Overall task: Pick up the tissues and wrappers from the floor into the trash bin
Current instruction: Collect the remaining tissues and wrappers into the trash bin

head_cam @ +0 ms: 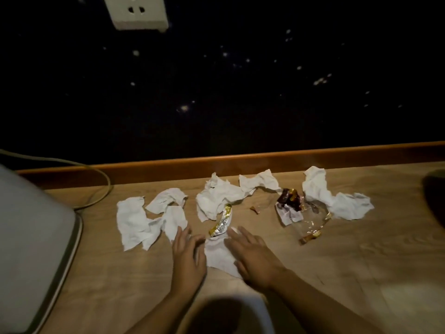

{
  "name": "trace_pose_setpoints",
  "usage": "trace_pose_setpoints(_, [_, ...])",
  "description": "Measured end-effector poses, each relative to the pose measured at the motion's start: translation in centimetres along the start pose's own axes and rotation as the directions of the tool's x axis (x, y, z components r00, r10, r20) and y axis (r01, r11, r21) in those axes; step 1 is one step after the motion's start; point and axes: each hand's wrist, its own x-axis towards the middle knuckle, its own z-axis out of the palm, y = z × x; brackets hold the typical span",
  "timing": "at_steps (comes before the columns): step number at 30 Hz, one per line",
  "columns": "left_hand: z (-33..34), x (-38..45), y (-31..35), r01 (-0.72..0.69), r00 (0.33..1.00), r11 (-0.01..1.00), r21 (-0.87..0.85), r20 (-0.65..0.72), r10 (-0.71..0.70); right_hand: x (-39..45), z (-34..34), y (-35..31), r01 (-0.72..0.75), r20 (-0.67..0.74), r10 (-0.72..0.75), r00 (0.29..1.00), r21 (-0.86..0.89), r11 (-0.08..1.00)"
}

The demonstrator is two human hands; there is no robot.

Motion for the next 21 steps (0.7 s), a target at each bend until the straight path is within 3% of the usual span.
trace_pose_setpoints(2, [0.1,-0.4,-1.7,0.016,1.000,0.999,0.038,0.022,-0.017,0.0,1.4,0.1,-0.031,-0.003,0.031,1.000,0.002,1.000])
trace_pose_setpoints(8, [0.1,1.7,-4.6,-0.123,0.987,0.959,0.256,0.132,0.092,-0.3,4.1,0.9,-0.161,-0.142,0.179,0.974,0.129,0.979])
trace_pose_setpoints(13, [1.2,3.0,-4.9,-0.046,0.998,0.979,0.198,0.062,0.034,1.4,4.2,0.7,-0.124,-0.263,0.159,0.951,0.147,0.981])
trace_pose_setpoints(16, [2.1,3.6,-5.0,-0.017,0.998,0.992,0.122,-0.061,0.025,3.1,3.2,0.0,-0.134,-0.398,0.218,0.891,0.229,0.964])
trace_pose_setpoints(18, [1.4,3.8,-4.7,0.091,0.996,0.996,0.017,0.007,-0.091,4.5,2.1,-0.6,-0.133,-0.455,0.289,0.842,0.344,0.929])
trace_pose_setpoints(20, [1.8,4.6,-3.3,0.354,0.935,0.935,-0.037,0.046,-0.352,5.9,0.9,-1.3,-0.129,-0.474,0.332,0.815,0.410,0.903])
trace_pose_setpoints(21, [1.9,3.9,-3.9,0.437,0.884,0.898,-0.051,0.207,-0.418,6.7,0.5,-1.5,-0.127,-0.479,0.342,0.808,0.425,0.896])
